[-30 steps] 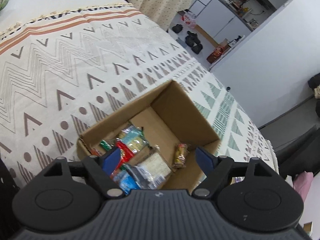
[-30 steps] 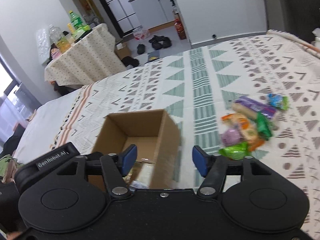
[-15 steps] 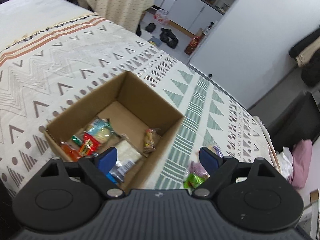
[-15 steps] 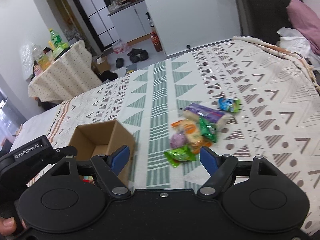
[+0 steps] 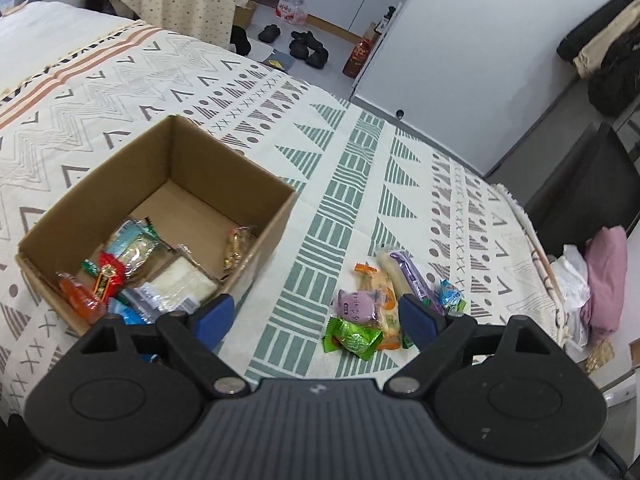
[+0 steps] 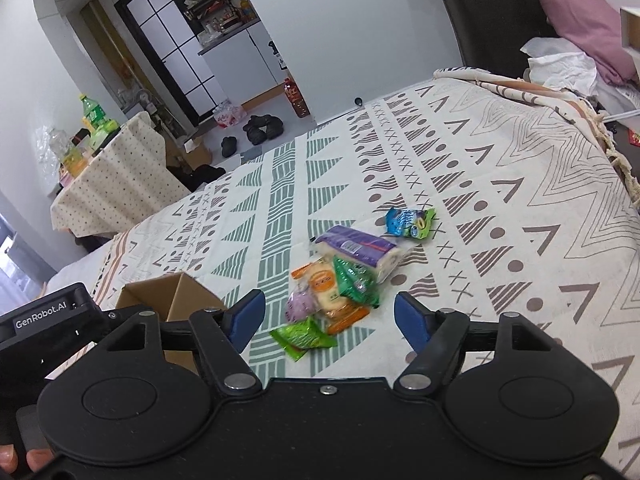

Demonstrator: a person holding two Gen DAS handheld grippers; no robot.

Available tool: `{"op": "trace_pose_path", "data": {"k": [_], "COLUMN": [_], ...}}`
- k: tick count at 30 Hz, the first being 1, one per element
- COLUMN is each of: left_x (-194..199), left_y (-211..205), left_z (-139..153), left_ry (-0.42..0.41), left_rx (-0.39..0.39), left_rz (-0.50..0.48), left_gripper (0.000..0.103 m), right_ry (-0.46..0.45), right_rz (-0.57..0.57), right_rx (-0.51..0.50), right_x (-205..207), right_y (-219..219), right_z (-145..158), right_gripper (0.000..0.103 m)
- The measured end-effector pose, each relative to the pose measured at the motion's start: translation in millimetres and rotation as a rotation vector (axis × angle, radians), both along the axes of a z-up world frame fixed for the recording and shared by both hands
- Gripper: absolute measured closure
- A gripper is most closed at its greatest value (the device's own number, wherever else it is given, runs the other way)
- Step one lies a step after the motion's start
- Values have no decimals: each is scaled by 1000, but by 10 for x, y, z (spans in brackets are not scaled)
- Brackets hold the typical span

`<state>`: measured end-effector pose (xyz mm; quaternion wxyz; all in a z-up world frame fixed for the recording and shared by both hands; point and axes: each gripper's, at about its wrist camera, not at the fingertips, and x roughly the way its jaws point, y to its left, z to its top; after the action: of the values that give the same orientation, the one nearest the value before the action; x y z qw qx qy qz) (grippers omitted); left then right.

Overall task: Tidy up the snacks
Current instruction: 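Move both open grippers back to the snack pile, then grasp the green candy with the left gripper while the right grasps the green chip bag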

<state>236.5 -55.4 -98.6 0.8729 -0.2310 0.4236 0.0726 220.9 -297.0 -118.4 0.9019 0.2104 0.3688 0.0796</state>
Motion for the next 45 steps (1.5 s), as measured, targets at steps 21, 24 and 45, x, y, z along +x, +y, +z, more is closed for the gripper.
{"op": "trace_pose_path", "data": {"k": [21, 24, 45], "left_x": [553, 602, 736], "left_y": [-424, -425, -643], "left_z": [-754, -851, -1156], "left_ry": [158, 169, 165], "left_rx": [25, 18, -1], "left_rz": [-14, -20, -93], "left_gripper": [22, 24, 34], "right_ry": [21, 23, 116], "right_rz": [140, 162, 134], "right_rx": [82, 87, 111], "right_x": [685, 741, 867], "right_y": [-101, -91, -184], "right_z": [-628, -712, -943], "right_gripper": [59, 59, 80]}}
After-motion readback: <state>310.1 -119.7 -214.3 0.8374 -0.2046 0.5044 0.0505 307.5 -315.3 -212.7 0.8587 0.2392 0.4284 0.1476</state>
